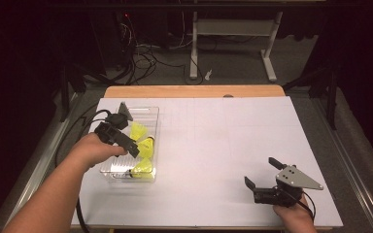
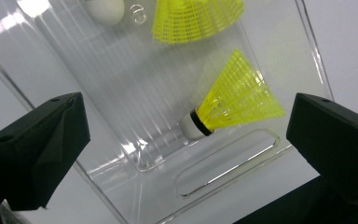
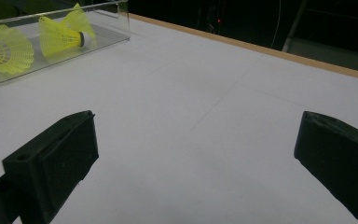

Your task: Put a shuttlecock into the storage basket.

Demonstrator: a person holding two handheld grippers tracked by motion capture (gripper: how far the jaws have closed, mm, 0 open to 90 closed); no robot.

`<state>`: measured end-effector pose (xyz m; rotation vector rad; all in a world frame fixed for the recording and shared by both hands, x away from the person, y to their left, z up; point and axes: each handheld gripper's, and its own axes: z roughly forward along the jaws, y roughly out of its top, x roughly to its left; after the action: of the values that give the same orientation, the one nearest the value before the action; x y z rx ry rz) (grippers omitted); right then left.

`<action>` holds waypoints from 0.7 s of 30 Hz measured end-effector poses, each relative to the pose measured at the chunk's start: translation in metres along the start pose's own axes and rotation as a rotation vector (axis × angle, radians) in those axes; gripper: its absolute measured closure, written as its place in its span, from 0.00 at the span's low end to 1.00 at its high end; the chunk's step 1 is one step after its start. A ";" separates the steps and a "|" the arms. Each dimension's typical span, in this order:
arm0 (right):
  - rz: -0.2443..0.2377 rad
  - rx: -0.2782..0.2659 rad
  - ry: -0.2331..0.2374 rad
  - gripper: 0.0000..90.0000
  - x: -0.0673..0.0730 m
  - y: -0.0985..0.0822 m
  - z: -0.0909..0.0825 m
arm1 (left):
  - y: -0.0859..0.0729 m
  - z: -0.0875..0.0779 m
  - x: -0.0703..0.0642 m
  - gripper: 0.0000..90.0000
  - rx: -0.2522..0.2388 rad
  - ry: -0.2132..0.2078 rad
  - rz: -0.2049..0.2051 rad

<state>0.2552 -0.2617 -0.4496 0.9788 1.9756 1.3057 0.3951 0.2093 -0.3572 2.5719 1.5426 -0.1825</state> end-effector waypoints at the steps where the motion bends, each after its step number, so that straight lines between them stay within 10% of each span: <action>1: 0.000 0.000 0.002 0.00 0.000 0.000 0.000 | -0.002 -0.001 0.001 0.01 0.001 -0.001 -0.003; 21: 0.002 0.010 -0.008 0.00 0.001 -0.001 0.000 | -0.046 0.003 0.023 0.01 -0.082 -0.057 -0.033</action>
<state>0.2543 -0.2608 -0.4510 0.9894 1.9768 1.2921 0.3650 0.2498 -0.3662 2.4589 1.5398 -0.1902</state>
